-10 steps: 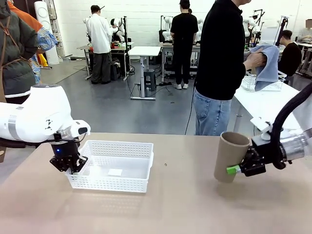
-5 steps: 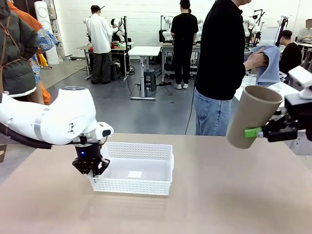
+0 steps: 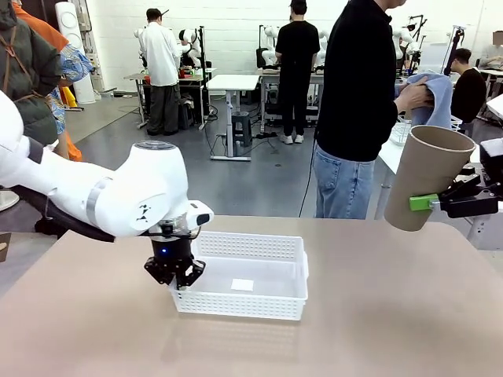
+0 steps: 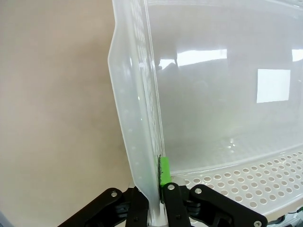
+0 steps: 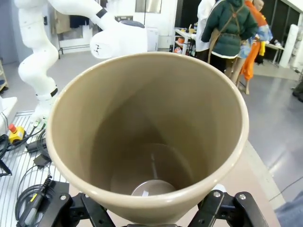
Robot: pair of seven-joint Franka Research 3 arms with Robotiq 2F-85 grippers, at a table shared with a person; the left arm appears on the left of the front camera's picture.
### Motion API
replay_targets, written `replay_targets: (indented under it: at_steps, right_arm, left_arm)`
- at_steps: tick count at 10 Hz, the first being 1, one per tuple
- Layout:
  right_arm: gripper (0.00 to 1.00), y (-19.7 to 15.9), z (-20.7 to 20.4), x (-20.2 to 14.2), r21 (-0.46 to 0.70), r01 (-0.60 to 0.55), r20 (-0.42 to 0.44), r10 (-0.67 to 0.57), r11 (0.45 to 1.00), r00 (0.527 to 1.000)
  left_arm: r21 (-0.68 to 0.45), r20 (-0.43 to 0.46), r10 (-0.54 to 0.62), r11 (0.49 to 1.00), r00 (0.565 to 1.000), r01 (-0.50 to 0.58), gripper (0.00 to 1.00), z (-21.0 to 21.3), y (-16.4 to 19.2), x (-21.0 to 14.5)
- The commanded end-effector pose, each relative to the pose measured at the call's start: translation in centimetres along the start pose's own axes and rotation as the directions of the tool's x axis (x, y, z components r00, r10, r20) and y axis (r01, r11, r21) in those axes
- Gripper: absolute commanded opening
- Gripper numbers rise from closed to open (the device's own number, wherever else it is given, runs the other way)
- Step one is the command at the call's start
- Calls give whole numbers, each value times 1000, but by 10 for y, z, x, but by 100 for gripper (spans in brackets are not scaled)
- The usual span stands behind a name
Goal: Clean and organize the cups into the basket.
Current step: Pick up the Organizing basket and move it to the center of the table, then pick up the Reusable plastic cup from the right side of the table and place it inside the Organizing basket.
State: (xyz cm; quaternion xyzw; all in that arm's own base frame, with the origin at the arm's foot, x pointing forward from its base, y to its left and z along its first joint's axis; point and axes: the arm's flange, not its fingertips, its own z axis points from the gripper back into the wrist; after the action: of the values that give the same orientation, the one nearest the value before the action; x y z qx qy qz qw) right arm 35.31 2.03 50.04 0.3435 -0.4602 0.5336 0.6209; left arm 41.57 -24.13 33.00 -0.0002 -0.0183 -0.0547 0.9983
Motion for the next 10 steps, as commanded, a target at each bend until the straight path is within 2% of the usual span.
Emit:
replay_targets:
  at_steps: [1, 3, 4, 5, 6, 9, 10]
  right_arm:
    - [0, 1, -5, 3, 15, -13, 13, 13, 1000, 1000]
    - [0, 1, -5, 3, 15, -13, 13, 13, 1000, 1000]
    - [0, 1, -5, 3, 15, -13, 13, 13, 1000, 1000]
    - [0, 1, -5, 3, 15, -13, 13, 13, 1000, 1000]
    - [0, 1, -5, 3, 15, -13, 13, 13, 1000, 1000]
    - [0, 1, -5, 3, 15, -13, 13, 13, 1000, 1000]
    - [82, 1, -4, 2, 11, -5, 1, 5, 1000, 1000]
  left_arm:
    - [63, -1, 4, 998, 1000, -4, 0, -9, -30, 6]
    - [66, -8, 11, 998, 1000, -11, 0, -11, -46, 9]
    - [71, -15, 23, 997, 1000, -22, 0, -14, -39, 13]
    - [61, -27, 43, 997, 999, -41, 0, -23, -7, 27]
    - [16, -3, -7, 1000, 1000, 7, 0, 0, -35, 7]
    - [16, -3, -7, 1000, 1000, 7, 0, 0, -35, 7]
    - [16, -3, -7, 1000, 1000, 7, 0, 0, -35, 7]
